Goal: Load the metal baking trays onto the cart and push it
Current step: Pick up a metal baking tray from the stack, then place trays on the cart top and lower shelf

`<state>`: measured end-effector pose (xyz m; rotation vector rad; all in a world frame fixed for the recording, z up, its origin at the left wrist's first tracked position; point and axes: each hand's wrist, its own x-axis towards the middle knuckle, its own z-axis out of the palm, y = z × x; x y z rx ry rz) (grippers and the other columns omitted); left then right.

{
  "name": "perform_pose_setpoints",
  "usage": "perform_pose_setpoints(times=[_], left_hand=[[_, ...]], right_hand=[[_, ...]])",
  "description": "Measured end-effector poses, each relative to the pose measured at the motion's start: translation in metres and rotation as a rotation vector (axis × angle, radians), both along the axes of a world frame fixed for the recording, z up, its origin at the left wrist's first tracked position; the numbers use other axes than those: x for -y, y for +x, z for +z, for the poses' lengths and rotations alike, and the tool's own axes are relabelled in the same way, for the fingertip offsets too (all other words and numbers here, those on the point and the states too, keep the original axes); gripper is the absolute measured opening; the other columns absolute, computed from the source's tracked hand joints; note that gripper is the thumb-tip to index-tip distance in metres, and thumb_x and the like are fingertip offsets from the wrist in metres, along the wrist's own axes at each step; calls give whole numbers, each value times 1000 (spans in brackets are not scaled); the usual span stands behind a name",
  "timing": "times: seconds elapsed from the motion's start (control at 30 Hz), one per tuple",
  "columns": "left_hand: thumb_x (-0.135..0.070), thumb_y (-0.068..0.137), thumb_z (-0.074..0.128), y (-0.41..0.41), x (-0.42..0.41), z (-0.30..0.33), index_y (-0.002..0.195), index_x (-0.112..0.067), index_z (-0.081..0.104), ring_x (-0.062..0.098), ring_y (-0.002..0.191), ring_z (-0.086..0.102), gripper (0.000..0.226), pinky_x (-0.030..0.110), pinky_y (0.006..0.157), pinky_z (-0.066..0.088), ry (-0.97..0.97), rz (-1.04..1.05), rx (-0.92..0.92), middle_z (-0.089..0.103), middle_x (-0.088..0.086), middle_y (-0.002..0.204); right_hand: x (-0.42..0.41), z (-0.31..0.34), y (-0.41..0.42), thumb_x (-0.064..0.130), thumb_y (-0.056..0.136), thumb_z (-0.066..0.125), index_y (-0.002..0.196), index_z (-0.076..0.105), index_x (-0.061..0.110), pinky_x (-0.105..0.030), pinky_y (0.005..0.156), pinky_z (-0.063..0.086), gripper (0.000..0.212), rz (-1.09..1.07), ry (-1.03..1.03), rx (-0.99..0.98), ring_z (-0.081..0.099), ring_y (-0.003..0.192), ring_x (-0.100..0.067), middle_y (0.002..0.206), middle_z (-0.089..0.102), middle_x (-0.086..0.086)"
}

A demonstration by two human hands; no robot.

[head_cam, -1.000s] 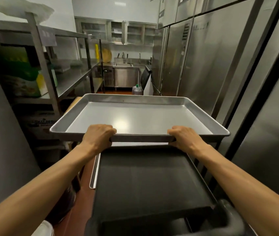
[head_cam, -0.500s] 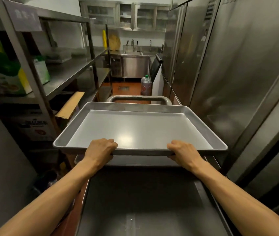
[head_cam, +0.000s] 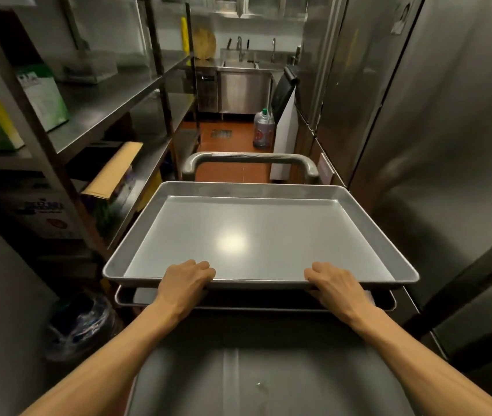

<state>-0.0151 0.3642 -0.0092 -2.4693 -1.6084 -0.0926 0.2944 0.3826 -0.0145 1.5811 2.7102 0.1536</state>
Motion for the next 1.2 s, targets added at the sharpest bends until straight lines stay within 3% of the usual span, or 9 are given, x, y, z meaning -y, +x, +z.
perform_pose_setpoints(times=[0.37,0.53,0.67,0.77,0.93,1.07,1.2], left_hand=[[-8,49,90,-2,5,-26,62,-12,61,23,45,56,32,27,37,43,-4,-24,22,61,6,58],[-24,55,91,-11,0,-29,66,-13,58,23,45,56,37,26,35,40,8,-130,-5,60,5,60],[-39,74,78,-12,-4,-31,67,-11,58,25,47,56,35,28,37,41,33,-199,21,61,7,62],[-43,76,75,-11,-3,-35,65,-10,58,26,47,56,38,28,37,40,18,-201,13,60,8,60],[-49,83,64,-14,-4,-47,80,-8,56,31,69,58,42,38,52,47,-111,-129,49,61,11,79],[-58,87,50,-16,-8,-59,91,-15,48,23,83,54,44,34,58,35,-179,-50,-37,57,3,94],[-58,86,50,-18,-10,-75,93,-17,46,21,84,51,41,34,62,37,-254,8,-28,56,1,97]], right_hand=[[3,-22,-1,23,94,51,103,52,12,-33,61,37,14,-11,-31,60,54,88,-27,101,56,-9],[-1,-26,1,30,94,51,103,48,13,-35,61,36,19,43,-60,70,52,88,-27,102,53,-10],[-5,-30,2,48,95,45,92,50,11,-35,56,30,37,92,-56,55,52,79,-29,92,54,-11],[-2,-34,0,52,95,40,87,51,10,-35,54,32,45,83,-30,21,53,75,-30,86,54,-11],[4,-46,-4,56,93,39,87,52,9,-37,57,38,49,30,-60,8,54,79,-28,88,56,-10],[3,-51,-8,62,91,35,86,50,10,-37,59,39,54,-1,-98,2,51,80,-25,89,54,-7],[3,-63,-11,67,86,27,85,49,13,-35,63,41,58,-40,-157,-9,49,79,-21,91,53,-4]])
